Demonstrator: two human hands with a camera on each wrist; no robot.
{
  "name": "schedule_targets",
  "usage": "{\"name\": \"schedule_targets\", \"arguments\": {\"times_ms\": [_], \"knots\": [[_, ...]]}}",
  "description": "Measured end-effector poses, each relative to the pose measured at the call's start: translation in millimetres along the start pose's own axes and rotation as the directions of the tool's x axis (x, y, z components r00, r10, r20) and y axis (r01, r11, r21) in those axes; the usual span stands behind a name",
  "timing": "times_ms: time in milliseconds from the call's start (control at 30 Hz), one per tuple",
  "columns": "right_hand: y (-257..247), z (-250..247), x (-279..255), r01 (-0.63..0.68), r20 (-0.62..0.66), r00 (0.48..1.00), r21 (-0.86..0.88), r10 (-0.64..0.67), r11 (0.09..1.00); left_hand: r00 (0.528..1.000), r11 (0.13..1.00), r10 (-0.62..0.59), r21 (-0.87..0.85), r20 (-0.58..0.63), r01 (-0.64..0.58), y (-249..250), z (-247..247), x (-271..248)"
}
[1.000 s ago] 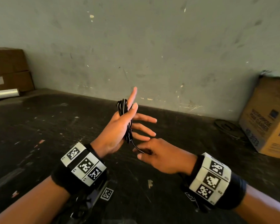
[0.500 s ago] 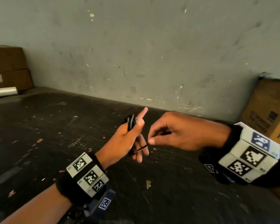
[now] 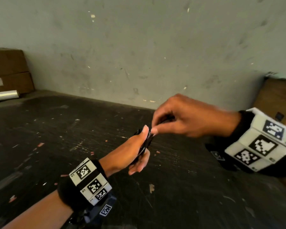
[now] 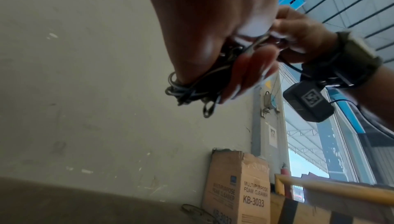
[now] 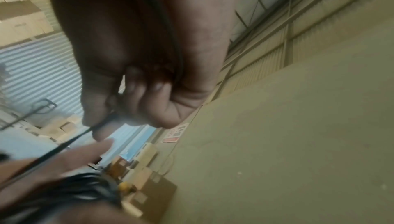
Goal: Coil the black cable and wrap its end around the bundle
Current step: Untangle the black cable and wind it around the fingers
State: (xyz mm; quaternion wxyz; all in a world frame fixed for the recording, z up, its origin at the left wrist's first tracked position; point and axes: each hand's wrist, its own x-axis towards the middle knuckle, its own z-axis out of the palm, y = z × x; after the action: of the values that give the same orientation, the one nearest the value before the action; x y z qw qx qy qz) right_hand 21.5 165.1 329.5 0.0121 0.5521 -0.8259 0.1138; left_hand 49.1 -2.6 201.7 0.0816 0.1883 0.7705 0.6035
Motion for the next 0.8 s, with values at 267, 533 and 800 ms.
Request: {"name": "schedule_targets", "arguments": {"times_ms": [267, 533, 800], "knots": [[48.5, 2.1, -3.8, -0.027, -0.196, 0.980, 0.079, 0.042, 0.997, 0.975, 0.987, 0.097, -0.146, 0.202, -0.068, 16.3, 1.7, -10.0], [70.7, 77.3, -7.3, -0.051, -0.350, 0.918, 0.364, 0.187, 0.930, 0.957, 0.816, 0.271, -0.553, 0.103, -0.171, 38.6, -2.0, -4.8], [34.8, 129.3, 0.1, -0.035, -0.221, 0.898, 0.825, 0.380, 0.564, 0.956, 0.749, 0.217, -0.594, -0.199, -0.293, 23.9, -11.4, 10.5]]}}
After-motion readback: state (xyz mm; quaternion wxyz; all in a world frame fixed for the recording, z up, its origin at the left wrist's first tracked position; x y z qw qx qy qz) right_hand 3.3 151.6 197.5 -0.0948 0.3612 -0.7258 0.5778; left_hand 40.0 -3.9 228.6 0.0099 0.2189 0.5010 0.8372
